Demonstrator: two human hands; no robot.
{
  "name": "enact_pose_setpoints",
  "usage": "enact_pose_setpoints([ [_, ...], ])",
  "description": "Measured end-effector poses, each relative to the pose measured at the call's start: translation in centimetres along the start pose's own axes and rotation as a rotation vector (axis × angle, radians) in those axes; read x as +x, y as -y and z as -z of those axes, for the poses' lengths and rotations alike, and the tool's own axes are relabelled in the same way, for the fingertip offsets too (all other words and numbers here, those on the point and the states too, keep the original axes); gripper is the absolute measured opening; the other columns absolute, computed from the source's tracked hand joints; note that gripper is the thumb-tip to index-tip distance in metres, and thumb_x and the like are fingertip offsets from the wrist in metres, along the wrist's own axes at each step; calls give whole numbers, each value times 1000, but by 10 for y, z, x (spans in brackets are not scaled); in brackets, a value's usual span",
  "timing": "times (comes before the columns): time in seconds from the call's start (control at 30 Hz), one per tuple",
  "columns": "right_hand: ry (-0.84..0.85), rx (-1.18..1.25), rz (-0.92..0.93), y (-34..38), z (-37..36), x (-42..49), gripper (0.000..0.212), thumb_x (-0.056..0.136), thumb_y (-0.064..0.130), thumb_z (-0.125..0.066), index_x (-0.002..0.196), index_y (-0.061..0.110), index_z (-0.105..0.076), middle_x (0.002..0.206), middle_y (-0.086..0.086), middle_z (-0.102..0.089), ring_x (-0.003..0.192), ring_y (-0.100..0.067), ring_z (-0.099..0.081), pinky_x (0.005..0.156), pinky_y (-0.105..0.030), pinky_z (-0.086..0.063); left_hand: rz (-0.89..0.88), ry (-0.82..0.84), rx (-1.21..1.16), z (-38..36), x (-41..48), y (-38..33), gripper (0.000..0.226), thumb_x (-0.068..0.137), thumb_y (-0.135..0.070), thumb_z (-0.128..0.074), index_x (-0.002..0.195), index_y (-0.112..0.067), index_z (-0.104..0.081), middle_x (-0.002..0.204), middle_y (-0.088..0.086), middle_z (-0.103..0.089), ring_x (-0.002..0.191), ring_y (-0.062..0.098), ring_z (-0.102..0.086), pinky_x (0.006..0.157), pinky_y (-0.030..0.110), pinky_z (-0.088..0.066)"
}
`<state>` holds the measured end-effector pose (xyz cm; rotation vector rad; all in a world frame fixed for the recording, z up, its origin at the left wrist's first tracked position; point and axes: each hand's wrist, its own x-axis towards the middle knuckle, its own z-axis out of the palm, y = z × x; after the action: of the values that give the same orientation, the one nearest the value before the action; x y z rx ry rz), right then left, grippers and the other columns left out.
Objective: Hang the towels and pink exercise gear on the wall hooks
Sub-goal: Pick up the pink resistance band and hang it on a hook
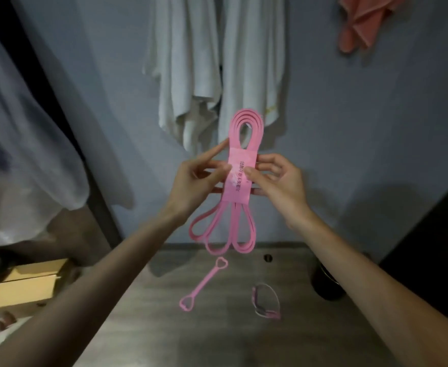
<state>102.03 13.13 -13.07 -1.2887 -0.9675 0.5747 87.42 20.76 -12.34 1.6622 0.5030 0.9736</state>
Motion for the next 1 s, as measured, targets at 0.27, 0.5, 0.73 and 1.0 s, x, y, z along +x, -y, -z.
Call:
enact_pose_setpoints([
  [0.27,78,52,99,48,-128,101,21,79,11,-73,97,12,-61,90,-4,-69,78,-15,-71,63,-29,-59,-112,-134,75,132,76,-34,51,89,-9,-61,135,-26,-46,98,8,-71,78,8,-69,63,24,-56],
  [0.5,152,59,206,78,-192,197,20,81,12,-73,98,13,-62,87,-1,-69,70,-9,-71,61,-25,-58,-151,-256,93,197,153,-56,51,90,-11,-60,136,-28,-47,98,0,-71,83,9,-71,61,21,-55],
  [0.73,178,99,320,115,-234,304,26,81,16,-72,105,10,-63,93,-5,-71,76,-12,-72,64,-26,-59,-237,-288,127,246,252,-89,51,89,-9,-60,136,-24,-48,96,2,-72,74,9,-71,62,23,-57],
  [1.0,181,166,440,193,-262,423,20,82,14,-71,101,12,-64,92,-6,-72,75,-14,-71,64,-26,-59,-362,-384,132,286,375,-153,48,86,-12,-66,131,-19,-50,95,5,-70,70,9,-71,56,21,-55],
])
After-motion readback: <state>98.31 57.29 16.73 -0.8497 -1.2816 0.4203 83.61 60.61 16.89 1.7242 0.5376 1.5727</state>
